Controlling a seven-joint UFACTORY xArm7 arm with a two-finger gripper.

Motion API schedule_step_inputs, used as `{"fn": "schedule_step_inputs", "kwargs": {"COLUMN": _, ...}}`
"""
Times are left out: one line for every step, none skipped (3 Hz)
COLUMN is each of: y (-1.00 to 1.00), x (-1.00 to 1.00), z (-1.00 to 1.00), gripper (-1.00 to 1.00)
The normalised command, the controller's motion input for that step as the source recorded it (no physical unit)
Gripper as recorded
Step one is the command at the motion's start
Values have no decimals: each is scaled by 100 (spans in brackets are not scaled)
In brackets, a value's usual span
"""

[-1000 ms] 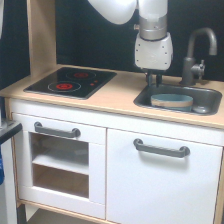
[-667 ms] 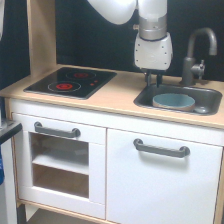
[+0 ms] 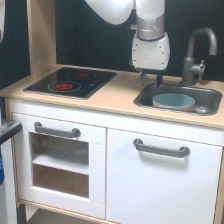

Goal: Place the pot in the sink

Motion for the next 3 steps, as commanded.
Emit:
{"fn": "schedule_step_inputs", "kwargs": {"y": -10, "x": -25, "z": 52, "gripper": 100}}
{"fn": "schedule_step_inputs", "kwargs": {"y": -10, "x": -27, "z": 53, "gripper": 100}}
{"fn": "schedule_step_inputs", "kwargs": {"y": -9, "x": -30, "z": 56, "gripper": 100}}
